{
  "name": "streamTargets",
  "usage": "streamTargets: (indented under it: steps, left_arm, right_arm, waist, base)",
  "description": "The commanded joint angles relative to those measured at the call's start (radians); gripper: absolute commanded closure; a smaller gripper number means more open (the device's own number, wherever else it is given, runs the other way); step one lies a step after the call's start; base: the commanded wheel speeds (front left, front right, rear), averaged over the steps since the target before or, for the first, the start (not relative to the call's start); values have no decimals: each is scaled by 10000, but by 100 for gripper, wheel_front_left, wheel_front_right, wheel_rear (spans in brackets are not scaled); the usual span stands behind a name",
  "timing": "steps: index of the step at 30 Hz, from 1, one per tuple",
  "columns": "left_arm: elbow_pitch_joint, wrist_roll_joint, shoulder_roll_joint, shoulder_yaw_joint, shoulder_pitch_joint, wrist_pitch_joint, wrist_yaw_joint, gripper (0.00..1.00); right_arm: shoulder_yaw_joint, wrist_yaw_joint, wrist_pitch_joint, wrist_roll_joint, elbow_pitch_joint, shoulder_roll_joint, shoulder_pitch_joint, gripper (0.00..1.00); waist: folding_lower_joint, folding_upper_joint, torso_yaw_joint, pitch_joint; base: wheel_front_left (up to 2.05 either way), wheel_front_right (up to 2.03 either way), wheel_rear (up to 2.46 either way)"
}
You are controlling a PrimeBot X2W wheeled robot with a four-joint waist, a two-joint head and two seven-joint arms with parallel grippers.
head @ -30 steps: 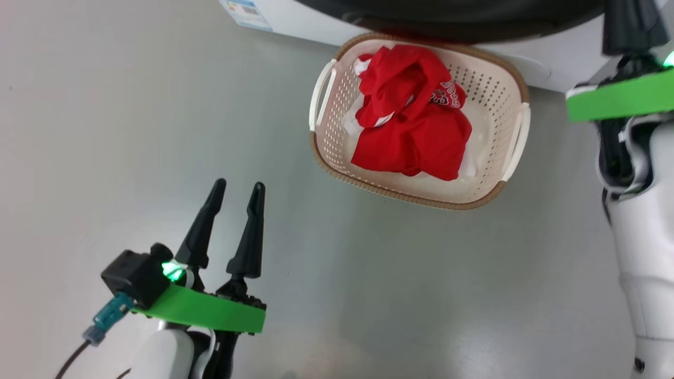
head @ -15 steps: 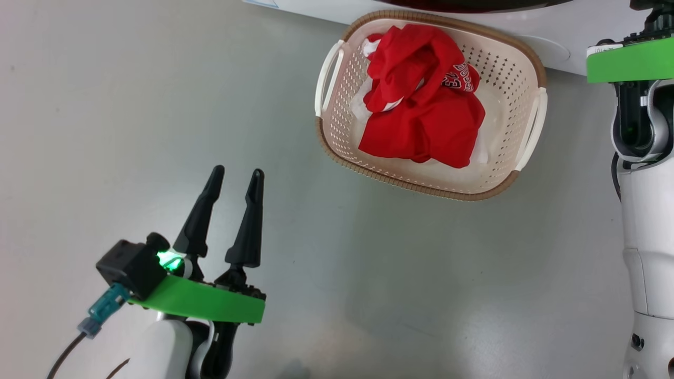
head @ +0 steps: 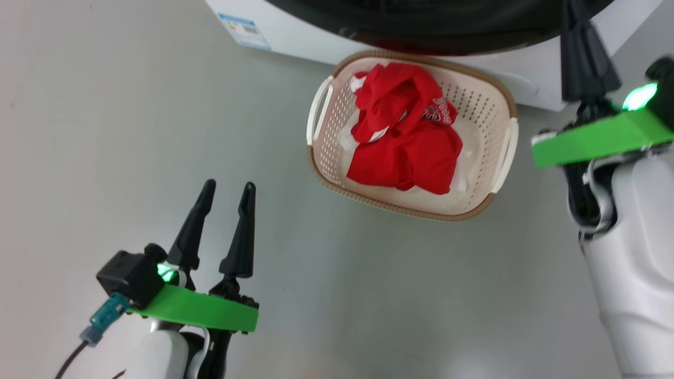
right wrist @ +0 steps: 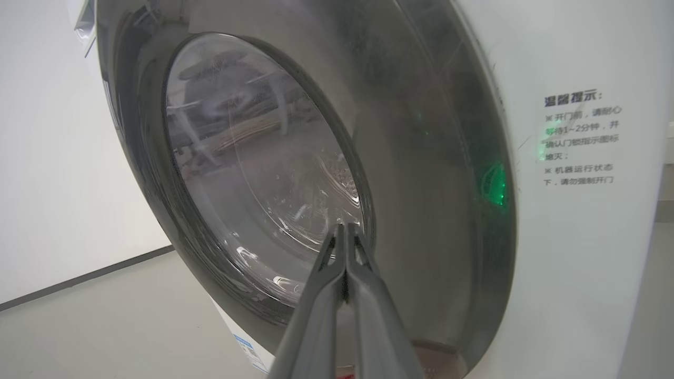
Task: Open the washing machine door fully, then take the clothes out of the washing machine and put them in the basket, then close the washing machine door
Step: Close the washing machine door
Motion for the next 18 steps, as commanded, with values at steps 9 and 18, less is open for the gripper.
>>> streamTargets:
  steps: [9, 18]
  left_arm:
    - [-12, 619, 220, 462, 658, -49, -56, 0]
    - [47, 891, 311, 588, 1111, -49, -56, 0]
  right_arm:
    - [689, -7, -51, 282, -612, -34, 1982, 0]
    - [532, -7, -51, 344, -882, -53, 3498, 0]
  waist:
    - [0, 0, -605, -1269]
    - [0, 0, -896, -2037]
  base:
    - [0, 0, 0]
    - [0, 0, 0]
